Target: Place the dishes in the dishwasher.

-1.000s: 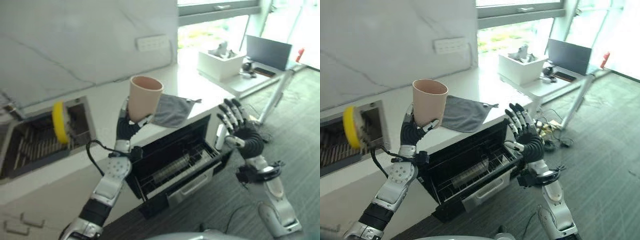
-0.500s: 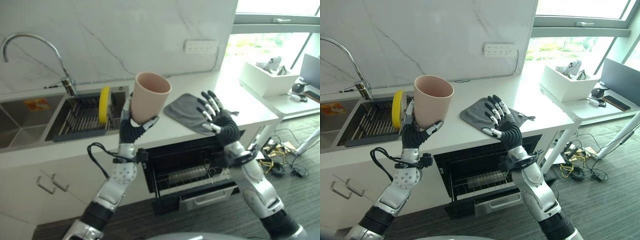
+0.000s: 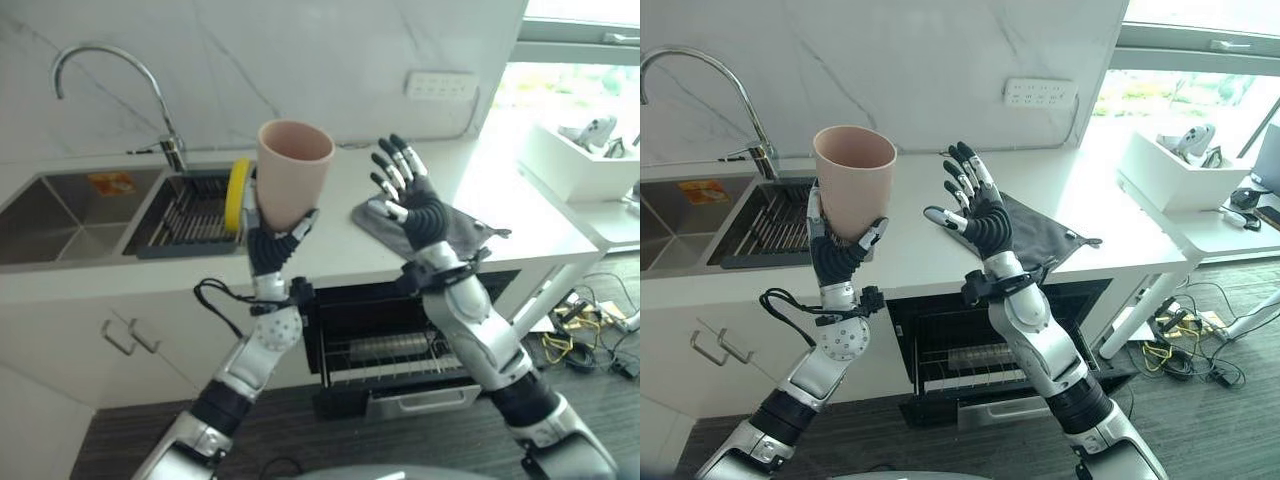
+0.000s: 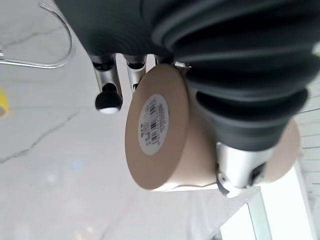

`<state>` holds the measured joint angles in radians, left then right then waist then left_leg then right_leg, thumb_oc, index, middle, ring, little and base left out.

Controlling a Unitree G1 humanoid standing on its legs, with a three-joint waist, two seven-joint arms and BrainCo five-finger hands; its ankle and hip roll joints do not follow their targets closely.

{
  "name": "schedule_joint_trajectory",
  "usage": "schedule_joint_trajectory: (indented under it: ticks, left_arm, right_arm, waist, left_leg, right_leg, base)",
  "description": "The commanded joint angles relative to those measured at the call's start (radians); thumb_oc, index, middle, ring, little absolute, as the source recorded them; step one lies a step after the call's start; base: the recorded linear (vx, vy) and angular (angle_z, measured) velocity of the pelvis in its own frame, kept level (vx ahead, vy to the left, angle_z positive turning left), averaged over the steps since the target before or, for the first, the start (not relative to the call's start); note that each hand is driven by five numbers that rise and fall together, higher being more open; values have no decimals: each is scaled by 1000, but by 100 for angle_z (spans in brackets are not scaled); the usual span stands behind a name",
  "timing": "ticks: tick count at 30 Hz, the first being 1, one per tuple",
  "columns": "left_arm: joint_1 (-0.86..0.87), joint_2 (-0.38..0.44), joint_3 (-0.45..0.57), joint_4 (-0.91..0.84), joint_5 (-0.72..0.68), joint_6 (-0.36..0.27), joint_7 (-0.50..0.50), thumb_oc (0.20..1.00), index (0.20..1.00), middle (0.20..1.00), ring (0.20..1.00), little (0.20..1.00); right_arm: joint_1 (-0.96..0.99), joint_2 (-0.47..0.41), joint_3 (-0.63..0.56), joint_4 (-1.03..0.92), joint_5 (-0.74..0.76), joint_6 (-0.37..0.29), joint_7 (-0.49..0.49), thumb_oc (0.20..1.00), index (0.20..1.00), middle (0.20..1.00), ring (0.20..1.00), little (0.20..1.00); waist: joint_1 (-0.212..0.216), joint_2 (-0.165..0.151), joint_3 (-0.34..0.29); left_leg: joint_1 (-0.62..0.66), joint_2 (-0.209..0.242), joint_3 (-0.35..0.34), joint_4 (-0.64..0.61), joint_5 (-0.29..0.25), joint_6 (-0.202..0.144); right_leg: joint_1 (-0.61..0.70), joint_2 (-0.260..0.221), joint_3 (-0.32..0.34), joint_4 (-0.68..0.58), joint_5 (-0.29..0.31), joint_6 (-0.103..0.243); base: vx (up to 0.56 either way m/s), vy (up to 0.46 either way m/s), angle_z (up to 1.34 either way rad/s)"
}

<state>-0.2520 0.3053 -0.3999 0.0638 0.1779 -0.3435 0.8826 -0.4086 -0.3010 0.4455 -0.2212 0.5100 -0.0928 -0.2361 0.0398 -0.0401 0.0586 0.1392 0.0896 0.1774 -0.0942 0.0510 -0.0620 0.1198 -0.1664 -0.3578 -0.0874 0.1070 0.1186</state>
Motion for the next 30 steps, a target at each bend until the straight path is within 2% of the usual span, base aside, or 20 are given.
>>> schedule_joint_trajectory:
  ticks: [1,10,17,30]
  left_arm:
    - [-135,31,-36,4,44,-8,14,200,200,200,200,200]
    - [-160,24,-79,16,77,5,10,200,200,200,200,200]
    - [-185,36,-106,22,141,4,46,200,200,200,200,200]
    - [-209,23,-158,34,150,-6,31,200,200,200,200,200]
  right_arm:
    - [-86,23,-4,-27,-16,-26,-14,1000,1000,1000,1000,1000]
    - [-127,38,25,-3,-10,-4,-20,1000,1000,1000,1000,1000]
    - [-136,61,71,43,22,24,-10,1000,1000,1000,1000,1000]
    - [-183,93,100,72,77,43,1,1000,1000,1000,1000,1000]
  waist:
    - [20,-16,14]
    - [24,-13,16]
    - [27,-9,16]
    - [33,-9,18]
  left_leg:
    - [36,-16,28,7,-96,8]
    - [35,-16,25,7,-95,6]
    - [37,-18,22,7,-95,7]
    - [38,-22,18,7,-98,9]
  right_leg:
    - [53,-1,81,0,-62,27]
    - [56,0,83,0,-65,23]
    - [59,-2,82,0,-66,23]
    - [63,-3,79,0,-67,21]
  base:
    - [-16,-2,6]
    - [-2,0,2]
    - [0,0,0]
    - [0,0,0]
